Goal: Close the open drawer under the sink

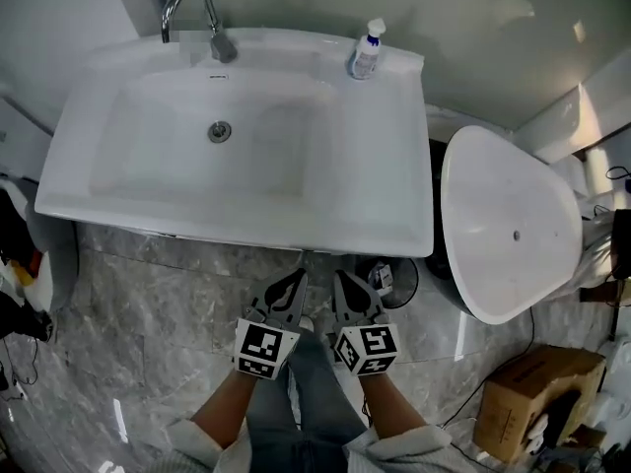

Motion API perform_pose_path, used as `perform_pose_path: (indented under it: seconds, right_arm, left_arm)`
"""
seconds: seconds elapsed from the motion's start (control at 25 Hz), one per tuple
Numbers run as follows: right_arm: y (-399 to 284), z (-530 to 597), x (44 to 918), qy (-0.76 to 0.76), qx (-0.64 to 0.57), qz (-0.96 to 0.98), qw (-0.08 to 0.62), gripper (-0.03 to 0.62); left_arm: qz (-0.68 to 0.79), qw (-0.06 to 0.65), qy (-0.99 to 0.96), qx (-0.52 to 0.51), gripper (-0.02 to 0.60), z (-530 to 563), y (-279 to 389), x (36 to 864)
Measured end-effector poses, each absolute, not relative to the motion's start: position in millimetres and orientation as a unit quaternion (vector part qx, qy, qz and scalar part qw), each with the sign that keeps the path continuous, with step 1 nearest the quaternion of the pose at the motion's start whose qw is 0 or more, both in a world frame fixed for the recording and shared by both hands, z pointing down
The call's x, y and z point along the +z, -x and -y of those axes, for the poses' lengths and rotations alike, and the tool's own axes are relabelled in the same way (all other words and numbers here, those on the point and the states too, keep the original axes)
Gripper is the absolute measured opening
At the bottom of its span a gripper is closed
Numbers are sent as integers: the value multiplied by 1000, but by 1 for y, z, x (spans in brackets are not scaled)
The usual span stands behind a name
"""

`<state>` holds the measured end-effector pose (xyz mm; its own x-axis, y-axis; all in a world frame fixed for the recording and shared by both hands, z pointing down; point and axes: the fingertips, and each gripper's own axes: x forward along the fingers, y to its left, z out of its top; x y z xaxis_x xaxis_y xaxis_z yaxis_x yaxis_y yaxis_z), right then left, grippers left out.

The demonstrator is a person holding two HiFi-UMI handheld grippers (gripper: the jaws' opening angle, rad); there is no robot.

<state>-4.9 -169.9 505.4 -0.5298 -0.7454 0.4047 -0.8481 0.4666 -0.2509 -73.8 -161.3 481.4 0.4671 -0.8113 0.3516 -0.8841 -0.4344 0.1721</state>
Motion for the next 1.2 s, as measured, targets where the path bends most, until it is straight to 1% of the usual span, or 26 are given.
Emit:
perform_pose_path:
  seconds: [0.2, 0.4, 0.56, 0.88, 1.2]
  right_arm:
    - [4, 171, 440, -442, 208, 866, 105, 11]
    - [12, 184, 357, -412, 166, 894, 62, 11]
    - [12, 178, 306, -380, 144, 913, 37, 11]
    - [11, 153, 251, -368, 116, 923, 11, 11]
    - [13, 127, 220, -362, 116, 925, -1, 9]
  left_arm:
    - [505, 153, -845, 89, 15, 156, 62, 417]
    - [507, 115, -853, 54, 15, 166, 54, 340]
    - [504, 98, -857, 33, 15, 163, 46, 295]
    - [474, 50, -879, 27, 15, 142, 37, 233]
    - [447, 59, -892, 16, 15, 117, 41, 219]
